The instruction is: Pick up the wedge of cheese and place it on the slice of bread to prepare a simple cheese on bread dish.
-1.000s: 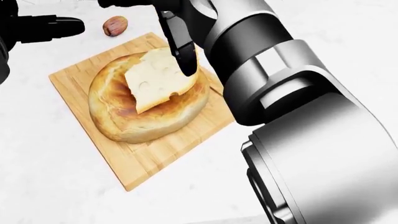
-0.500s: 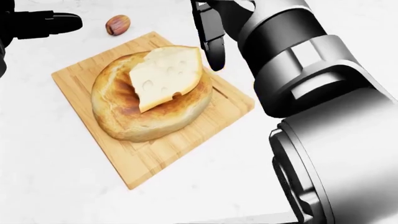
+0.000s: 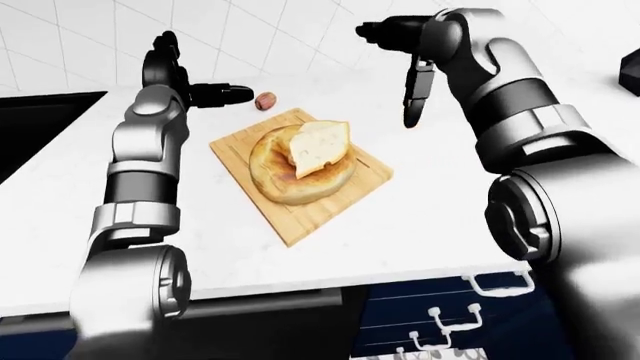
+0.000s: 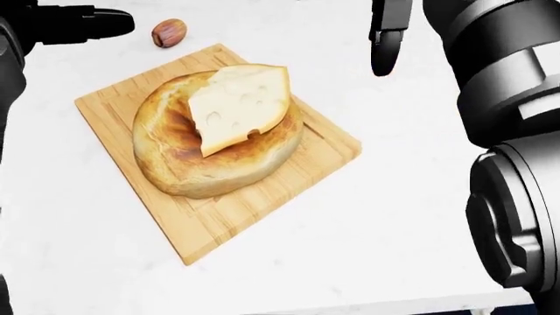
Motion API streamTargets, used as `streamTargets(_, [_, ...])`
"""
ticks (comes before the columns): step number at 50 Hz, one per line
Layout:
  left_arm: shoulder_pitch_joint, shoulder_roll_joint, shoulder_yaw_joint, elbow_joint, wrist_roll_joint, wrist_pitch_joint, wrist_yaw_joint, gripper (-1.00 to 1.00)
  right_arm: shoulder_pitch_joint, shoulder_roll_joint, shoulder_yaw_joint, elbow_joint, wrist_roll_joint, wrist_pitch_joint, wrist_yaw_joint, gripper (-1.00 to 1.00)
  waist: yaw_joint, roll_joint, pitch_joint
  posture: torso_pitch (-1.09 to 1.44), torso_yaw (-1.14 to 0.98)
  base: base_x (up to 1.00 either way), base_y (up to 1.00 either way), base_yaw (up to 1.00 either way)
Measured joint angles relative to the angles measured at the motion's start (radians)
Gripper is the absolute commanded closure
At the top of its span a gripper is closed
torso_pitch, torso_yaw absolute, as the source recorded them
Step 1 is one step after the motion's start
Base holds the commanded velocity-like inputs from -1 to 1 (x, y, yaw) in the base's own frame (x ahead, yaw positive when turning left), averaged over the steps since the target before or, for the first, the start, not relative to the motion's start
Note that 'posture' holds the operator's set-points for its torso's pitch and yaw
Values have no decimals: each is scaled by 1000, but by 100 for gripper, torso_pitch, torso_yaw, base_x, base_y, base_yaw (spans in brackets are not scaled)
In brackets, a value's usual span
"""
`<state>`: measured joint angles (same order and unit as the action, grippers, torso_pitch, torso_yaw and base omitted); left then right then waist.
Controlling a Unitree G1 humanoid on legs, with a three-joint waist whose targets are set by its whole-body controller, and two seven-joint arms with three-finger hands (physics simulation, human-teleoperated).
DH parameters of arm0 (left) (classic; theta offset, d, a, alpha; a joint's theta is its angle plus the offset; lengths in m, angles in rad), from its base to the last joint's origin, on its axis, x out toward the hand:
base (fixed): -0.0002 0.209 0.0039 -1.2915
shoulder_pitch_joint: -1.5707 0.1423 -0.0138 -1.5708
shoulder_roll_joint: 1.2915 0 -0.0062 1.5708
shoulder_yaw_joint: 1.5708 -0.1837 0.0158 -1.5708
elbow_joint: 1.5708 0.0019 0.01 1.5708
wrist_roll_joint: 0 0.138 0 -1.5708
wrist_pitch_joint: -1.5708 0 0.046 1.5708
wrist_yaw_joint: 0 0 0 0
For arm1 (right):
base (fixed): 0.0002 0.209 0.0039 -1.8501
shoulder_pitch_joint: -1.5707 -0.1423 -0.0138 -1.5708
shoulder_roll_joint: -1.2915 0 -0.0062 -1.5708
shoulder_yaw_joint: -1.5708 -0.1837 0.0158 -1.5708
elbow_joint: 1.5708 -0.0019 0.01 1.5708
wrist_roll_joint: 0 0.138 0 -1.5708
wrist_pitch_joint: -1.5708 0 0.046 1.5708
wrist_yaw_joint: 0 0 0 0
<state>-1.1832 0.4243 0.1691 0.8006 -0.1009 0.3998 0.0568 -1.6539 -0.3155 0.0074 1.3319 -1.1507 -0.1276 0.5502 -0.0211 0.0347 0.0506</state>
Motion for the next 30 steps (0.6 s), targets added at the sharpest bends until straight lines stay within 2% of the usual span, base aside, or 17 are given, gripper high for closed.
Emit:
streamTargets(14, [-11, -15, -6, 42, 20, -26, 5, -100, 78, -108, -47, -18, 110, 66, -50, -100, 8, -17, -5, 0, 0, 0, 0, 0])
streamTargets(30, [-43, -36, -18, 50, 35, -16, 13, -100, 120, -144, -75, -20, 242, 145, -107, -100, 14, -26, -5, 0, 0, 0, 0, 0])
